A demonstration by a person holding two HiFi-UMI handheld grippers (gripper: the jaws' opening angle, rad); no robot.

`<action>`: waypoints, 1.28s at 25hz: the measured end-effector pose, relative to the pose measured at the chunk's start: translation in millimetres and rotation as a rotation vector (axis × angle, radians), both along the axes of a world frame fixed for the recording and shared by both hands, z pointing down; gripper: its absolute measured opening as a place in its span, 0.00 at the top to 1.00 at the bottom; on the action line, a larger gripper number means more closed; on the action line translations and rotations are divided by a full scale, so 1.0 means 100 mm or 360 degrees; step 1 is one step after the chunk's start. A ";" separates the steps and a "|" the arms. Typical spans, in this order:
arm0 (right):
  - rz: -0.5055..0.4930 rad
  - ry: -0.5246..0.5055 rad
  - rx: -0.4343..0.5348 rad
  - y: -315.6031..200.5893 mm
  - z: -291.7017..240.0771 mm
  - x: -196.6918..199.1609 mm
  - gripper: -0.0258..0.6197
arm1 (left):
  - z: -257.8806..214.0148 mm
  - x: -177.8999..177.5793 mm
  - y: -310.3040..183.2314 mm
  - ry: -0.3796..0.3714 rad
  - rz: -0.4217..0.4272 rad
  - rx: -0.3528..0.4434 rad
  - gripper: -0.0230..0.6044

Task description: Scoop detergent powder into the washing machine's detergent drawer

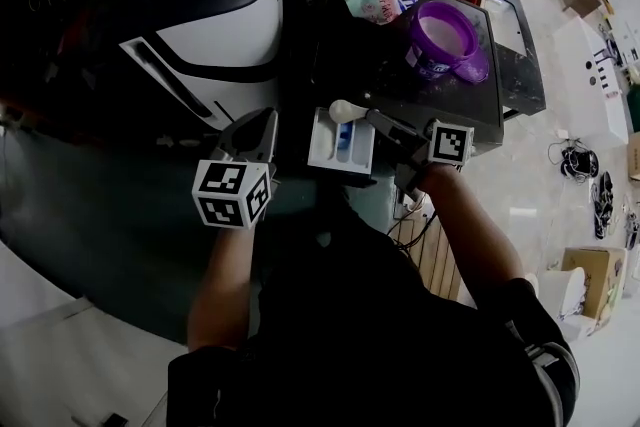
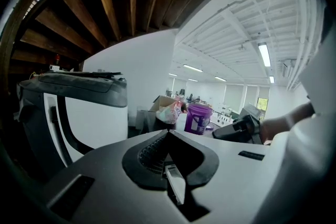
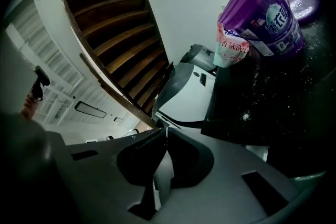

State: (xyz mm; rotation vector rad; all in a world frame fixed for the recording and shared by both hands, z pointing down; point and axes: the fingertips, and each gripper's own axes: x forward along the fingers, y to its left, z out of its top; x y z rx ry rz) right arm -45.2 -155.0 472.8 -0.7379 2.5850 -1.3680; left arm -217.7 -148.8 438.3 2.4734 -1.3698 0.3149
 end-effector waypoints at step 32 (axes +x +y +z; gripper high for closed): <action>-0.0152 0.0984 0.0277 -0.07 0.96 -0.26 0.93 | 0.35 -0.06 0.00 0.0026 -0.0025 -0.0105 0.95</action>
